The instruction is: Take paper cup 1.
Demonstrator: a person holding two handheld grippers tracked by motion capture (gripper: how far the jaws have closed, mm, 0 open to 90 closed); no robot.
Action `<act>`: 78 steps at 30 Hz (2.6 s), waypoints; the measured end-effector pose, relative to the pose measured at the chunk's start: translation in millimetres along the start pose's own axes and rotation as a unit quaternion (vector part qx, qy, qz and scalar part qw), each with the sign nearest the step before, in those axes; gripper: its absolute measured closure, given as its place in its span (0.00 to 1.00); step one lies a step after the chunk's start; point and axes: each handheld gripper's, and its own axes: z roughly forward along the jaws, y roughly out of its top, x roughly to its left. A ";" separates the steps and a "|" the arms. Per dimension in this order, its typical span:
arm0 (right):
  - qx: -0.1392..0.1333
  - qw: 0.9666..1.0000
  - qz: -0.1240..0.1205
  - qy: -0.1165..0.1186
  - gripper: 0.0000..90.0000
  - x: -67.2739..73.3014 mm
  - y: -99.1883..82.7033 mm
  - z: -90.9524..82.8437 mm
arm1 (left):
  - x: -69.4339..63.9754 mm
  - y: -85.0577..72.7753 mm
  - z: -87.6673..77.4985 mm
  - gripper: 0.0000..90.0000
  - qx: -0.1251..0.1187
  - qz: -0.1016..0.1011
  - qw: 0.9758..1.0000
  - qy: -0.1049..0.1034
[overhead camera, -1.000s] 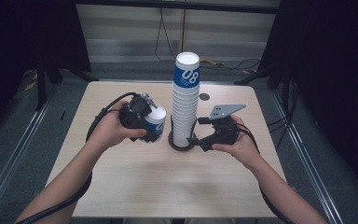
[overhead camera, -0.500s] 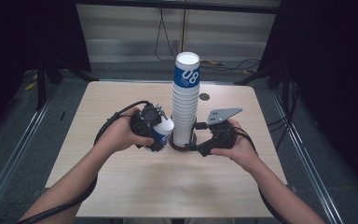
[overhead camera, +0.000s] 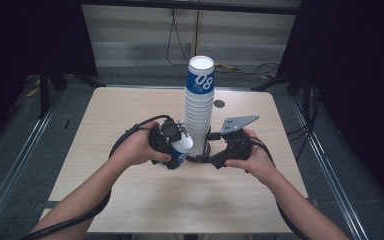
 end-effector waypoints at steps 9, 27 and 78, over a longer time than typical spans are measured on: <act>0.006 1.000 0.000 0.006 0.17 2.1 3.2 2.0 | -3.3 8.9 3.2 0.22 0.005 0.023 1.000 -0.002; 0.011 0.999 -0.005 0.030 0.18 7.9 8.8 10.5 | -10.5 15.8 12.0 0.23 0.018 0.033 0.999 -0.009; 0.016 0.998 0.006 0.057 0.31 11.5 7.9 12.8 | -11.5 5.7 17.8 0.19 -0.025 0.060 0.997 -0.039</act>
